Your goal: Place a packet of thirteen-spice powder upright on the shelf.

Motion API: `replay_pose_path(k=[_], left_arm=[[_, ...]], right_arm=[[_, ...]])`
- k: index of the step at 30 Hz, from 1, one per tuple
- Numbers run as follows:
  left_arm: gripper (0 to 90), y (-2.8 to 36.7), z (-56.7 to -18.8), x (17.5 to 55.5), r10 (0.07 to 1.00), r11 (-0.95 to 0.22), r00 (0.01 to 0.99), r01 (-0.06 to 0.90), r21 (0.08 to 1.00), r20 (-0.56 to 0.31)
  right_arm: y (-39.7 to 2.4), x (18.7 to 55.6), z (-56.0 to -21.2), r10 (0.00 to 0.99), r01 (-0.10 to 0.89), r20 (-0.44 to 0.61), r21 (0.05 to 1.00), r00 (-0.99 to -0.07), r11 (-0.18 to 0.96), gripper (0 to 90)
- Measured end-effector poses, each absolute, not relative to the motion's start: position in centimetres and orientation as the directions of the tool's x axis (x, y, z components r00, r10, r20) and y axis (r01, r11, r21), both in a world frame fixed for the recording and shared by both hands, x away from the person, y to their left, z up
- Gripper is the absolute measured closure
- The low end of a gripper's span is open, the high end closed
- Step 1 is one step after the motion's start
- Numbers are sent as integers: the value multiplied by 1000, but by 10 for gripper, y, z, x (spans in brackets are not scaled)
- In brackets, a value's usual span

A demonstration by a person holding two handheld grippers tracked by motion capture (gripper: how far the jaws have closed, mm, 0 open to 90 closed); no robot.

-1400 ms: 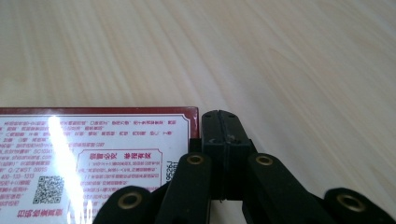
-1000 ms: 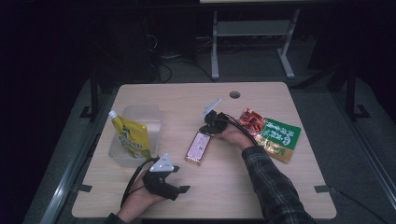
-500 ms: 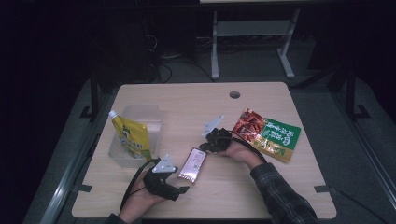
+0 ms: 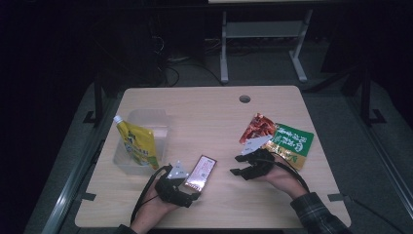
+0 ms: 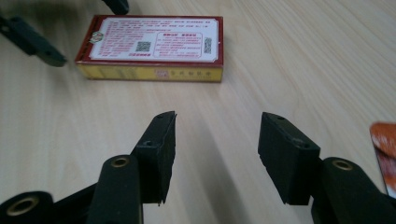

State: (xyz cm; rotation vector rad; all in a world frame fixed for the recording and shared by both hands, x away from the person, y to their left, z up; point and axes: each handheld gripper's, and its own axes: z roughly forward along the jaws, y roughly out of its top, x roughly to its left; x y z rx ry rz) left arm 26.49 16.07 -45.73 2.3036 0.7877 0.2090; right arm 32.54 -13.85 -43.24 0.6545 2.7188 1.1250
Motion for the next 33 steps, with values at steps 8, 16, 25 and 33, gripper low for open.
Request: replay_pose_path(k=[8, 16, 25, 33], left_arm=[[181, 151, -461, 269, 611, -580, 789, 497, 646, -58], [243, 152, -461, 272, 626, -564, 776, 517, 644, -76], [310, 158, -459, 275, 603, -578, 793, 508, 639, -85], [317, 161, -451, 275, 555, -584, 826, 472, 661, -100]], right_arm=[[-160, 305, -435, 473, 392, 93, 707, -876, 588, 440], [-166, 296, -438, 473, 399, 102, 707, -875, 585, 436], [-168, 296, -438, 475, 400, 104, 708, -874, 581, 442], [-169, 300, -440, 495, 414, 105, 710, -862, 570, 676]])
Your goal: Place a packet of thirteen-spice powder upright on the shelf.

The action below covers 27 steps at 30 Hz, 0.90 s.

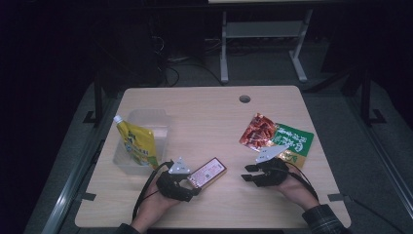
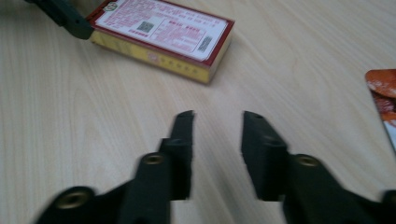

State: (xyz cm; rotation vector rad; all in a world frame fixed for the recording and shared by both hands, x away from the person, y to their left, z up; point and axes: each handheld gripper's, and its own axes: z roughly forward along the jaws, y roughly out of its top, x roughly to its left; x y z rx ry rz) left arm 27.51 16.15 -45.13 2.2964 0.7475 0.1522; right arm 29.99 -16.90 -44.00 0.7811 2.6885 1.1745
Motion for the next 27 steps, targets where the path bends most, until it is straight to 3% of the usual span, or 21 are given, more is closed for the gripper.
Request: replay_pose_path(k=[3, 19, 27], left_arm=[[317, 162, -451, 275, 541, -582, 834, 463, 669, -106], [317, 158, -450, 271, 497, -601, 860, 435, 671, -112], [318, 159, -441, 269, 491, -582, 866, 407, 704, -95]], right_arm=[[-169, 304, -438, 501, 408, 106, 733, -859, 544, 892], [-117, 332, -448, 452, 372, 102, 737, -886, 564, 899], [-116, 332, -452, 442, 376, 107, 720, -890, 583, 899]])
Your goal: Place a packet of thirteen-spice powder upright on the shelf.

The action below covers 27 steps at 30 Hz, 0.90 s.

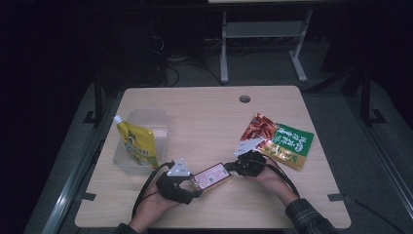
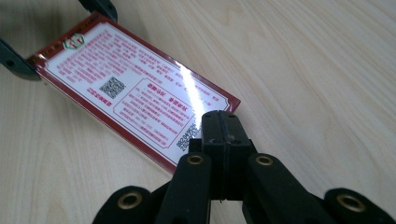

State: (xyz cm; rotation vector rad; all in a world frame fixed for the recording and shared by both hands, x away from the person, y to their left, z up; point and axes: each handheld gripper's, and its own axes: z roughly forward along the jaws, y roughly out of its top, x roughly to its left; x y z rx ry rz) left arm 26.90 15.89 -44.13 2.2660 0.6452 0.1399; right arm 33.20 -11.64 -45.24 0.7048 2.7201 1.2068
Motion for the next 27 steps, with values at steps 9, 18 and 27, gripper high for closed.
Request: replay_pose_path(k=[9, 18, 27], left_arm=[[320, 158, -422, 272, 466, -553, 883, 344, 759, -61], [320, 147, -408, 280, 435, -527, 900, 288, 799, -37], [319, 134, -398, 289, 415, -508, 910, 253, 823, -23]], right_arm=[[-118, 332, -455, 437, 384, 118, 711, -891, 589, 899], [-120, 331, -457, 438, 398, 137, 703, -889, 589, 899], [-124, 329, -459, 429, 393, 139, 708, -892, 587, 899]])
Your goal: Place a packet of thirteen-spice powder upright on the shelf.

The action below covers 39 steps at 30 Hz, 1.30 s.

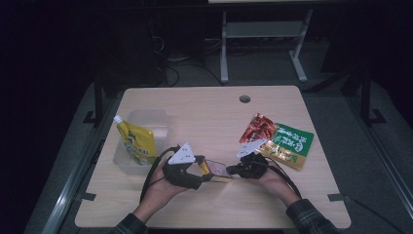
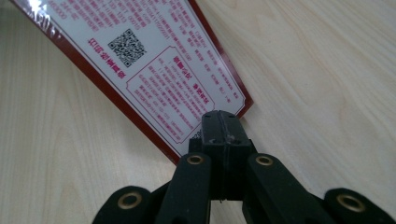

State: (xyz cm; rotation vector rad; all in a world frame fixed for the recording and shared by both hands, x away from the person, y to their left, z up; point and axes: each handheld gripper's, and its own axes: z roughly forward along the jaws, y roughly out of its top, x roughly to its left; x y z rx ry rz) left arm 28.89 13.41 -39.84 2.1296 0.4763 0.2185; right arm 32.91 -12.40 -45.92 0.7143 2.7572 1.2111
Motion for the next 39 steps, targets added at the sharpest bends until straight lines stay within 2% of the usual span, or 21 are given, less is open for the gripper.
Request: replay_pose_path(k=[20, 31, 39], left_arm=[[319, 110, -388, 306, 337, -482, 941, 199, 854, -29], [312, 109, -388, 306, 343, -462, 938, 207, 863, -42], [246, 118, -380, 303, 356, -421, 932, 223, 879, -66]], right_arm=[[-112, 318, -463, 367, 391, 194, 700, -910, 598, 899], [-112, 316, -461, 366, 387, 192, 707, -911, 592, 893], [-125, 313, -456, 390, 390, 177, 716, -904, 579, 896]])
